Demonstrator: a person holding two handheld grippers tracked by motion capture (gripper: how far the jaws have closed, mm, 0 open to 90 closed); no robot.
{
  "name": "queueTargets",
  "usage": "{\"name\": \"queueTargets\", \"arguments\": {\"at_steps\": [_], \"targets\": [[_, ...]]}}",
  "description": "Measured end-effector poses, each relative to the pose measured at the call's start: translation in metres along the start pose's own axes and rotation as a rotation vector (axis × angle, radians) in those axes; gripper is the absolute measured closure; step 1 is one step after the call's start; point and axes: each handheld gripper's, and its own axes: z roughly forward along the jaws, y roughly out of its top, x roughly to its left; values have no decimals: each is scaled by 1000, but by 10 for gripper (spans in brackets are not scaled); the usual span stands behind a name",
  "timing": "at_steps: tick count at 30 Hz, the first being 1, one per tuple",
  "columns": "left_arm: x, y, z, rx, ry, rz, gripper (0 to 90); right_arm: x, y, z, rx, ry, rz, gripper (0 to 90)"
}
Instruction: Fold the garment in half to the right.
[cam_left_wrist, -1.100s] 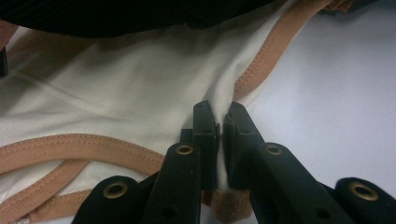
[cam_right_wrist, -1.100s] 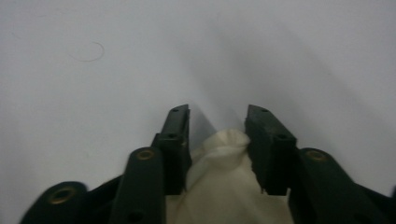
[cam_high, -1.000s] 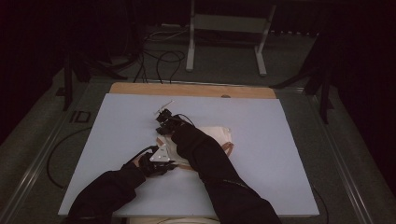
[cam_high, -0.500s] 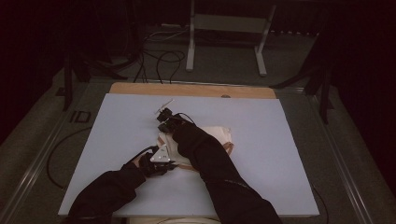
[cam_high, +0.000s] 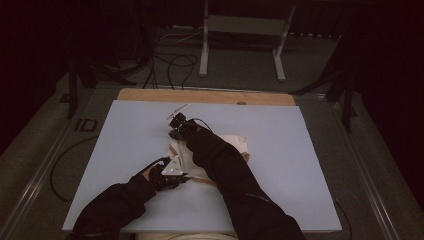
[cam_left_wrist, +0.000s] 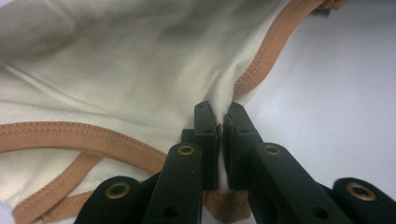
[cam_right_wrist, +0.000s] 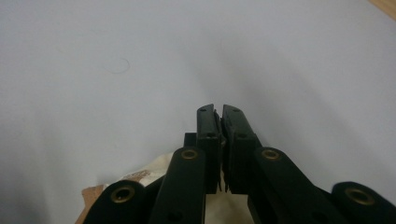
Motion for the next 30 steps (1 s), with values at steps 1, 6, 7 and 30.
{"name": "queueTargets", "arguments": {"at_steps": [1, 6, 7, 30], "targets": [[-1, 1, 0, -1, 3, -1, 866, 0, 0, -1, -1, 1, -2, 873], [-2, 2, -2, 0, 5, 5, 866, -1, 2, -8, -15, 6, 3, 873], [-2, 2, -2, -5, 4, 1, 866, -1, 2, -9, -15, 6, 2, 873], [-7, 19, -12, -2, 27, 57, 866, 0, 8, -44, -67, 6, -19, 873]]}}
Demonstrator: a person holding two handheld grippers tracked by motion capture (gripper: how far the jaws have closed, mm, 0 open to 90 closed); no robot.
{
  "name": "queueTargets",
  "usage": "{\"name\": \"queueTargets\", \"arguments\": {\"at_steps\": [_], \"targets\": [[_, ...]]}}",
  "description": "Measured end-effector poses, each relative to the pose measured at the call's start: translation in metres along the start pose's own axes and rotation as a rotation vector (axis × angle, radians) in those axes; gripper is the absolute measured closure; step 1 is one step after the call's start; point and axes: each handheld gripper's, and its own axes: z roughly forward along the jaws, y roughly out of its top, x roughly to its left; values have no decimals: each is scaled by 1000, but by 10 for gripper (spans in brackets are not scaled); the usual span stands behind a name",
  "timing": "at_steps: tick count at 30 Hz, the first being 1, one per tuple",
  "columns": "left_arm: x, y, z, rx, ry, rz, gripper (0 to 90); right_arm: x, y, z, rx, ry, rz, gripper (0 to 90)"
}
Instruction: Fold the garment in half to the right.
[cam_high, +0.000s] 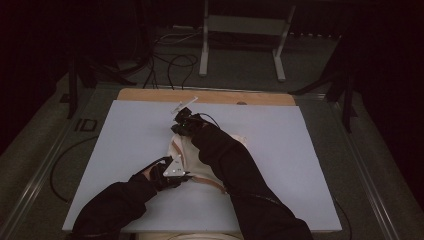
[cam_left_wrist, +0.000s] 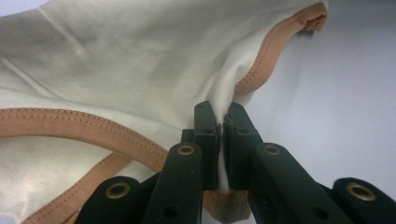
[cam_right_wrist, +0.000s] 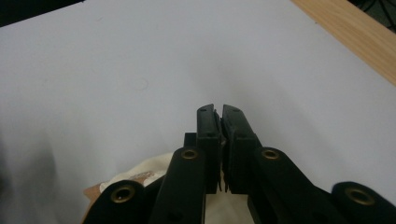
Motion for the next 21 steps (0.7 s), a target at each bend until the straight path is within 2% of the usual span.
{"name": "queueTargets", "arguments": {"at_steps": [21], "targets": [[-3, 24, -6, 6, 6, 73, 865, -10, -5, -39, -56, -22, 6, 874]]}}
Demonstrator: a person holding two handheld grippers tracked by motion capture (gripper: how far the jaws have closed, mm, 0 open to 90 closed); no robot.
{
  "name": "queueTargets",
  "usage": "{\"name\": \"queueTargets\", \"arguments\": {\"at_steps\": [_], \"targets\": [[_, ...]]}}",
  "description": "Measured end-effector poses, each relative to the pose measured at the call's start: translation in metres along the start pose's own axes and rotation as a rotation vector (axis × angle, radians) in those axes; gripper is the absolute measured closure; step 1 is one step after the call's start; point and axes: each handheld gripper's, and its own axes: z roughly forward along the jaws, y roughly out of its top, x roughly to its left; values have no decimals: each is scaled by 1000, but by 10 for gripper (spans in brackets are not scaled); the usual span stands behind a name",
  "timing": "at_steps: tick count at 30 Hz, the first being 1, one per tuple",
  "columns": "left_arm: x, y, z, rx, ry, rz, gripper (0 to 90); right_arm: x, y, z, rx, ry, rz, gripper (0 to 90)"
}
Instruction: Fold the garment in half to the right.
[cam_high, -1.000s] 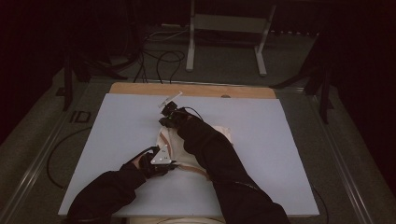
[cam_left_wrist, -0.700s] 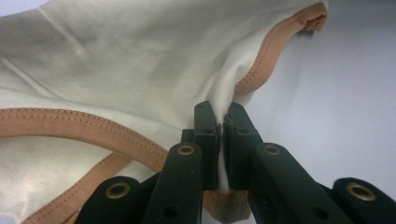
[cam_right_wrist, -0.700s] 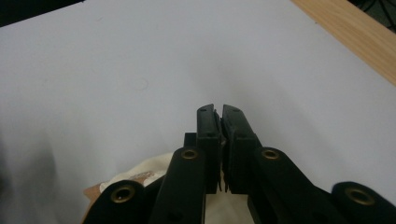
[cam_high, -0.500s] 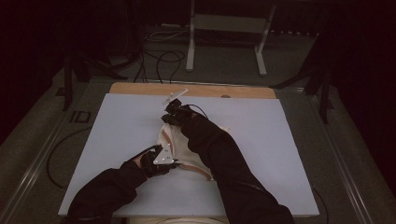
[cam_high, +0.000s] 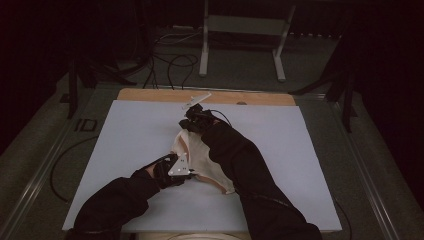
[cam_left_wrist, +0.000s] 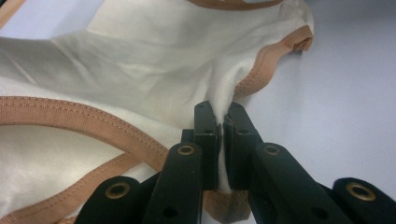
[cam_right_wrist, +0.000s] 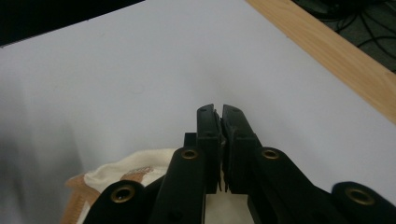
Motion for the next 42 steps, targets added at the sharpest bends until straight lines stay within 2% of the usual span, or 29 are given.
{"name": "queueTargets", "arguments": {"at_steps": [6, 19, 29, 35, 42], "targets": [[-1, 8, 2, 1, -7, 15, 866, -4, -3, -12, -13, -6, 1, 874], [-4, 31, 9, 10, -26, 76, 865, -16, -18, -45, -48, -35, 30, 874], [-6, 44, 20, 50, -51, 119, 865, -29, -44, -65, -62, -59, 69, 874], [-6, 51, 27, 69, -66, 140, 864, -39, -62, -73, -75, -65, 110, 874], [-7, 64, 37, 93, -81, 168, 863, -48, -76, -79, -92, -72, 134, 874]]}}
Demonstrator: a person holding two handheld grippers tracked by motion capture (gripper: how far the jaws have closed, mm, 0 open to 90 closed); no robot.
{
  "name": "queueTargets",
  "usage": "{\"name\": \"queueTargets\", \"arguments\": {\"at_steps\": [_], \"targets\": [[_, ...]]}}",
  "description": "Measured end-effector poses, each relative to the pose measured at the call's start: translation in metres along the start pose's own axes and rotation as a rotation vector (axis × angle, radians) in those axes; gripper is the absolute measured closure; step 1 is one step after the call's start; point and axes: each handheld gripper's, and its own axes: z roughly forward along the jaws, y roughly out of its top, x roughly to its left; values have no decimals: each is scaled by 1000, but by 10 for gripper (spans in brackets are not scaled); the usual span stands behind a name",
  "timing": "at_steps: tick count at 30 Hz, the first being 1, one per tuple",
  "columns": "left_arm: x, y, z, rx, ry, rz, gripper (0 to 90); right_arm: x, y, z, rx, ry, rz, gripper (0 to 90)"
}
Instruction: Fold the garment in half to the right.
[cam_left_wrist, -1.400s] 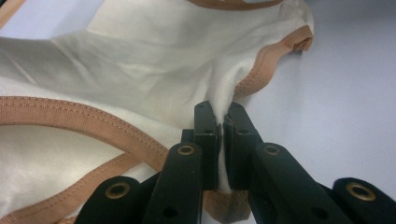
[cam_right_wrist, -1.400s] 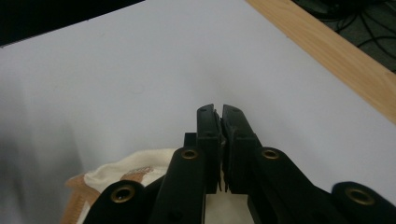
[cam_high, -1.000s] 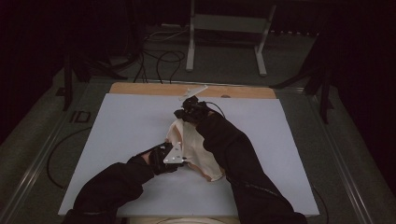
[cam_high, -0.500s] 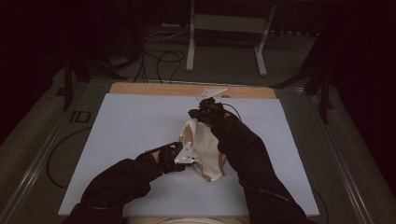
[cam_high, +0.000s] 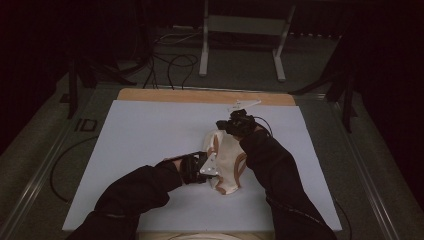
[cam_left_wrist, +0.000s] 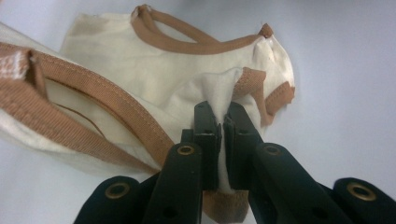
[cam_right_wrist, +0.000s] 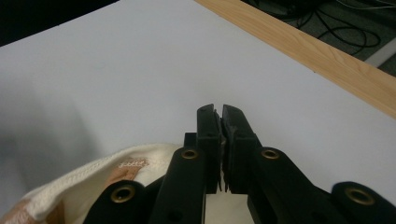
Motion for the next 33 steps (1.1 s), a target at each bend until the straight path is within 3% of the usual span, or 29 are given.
{"name": "queueTargets", "arguments": {"at_steps": [8, 15, 20, 33], "targets": [[3, 14, 14, 6, -30, 13, 863, -13, -14, -9, -14, -19, 30, 874], [1, 23, 24, 34, -56, 26, 862, -23, -31, -14, -15, -38, 54, 874], [-2, 25, 29, 69, -64, 57, 862, -27, -44, -14, -7, -34, 78, 874], [2, 35, 45, 83, -108, 37, 842, -37, -60, -7, -15, -54, 91, 873]]}}
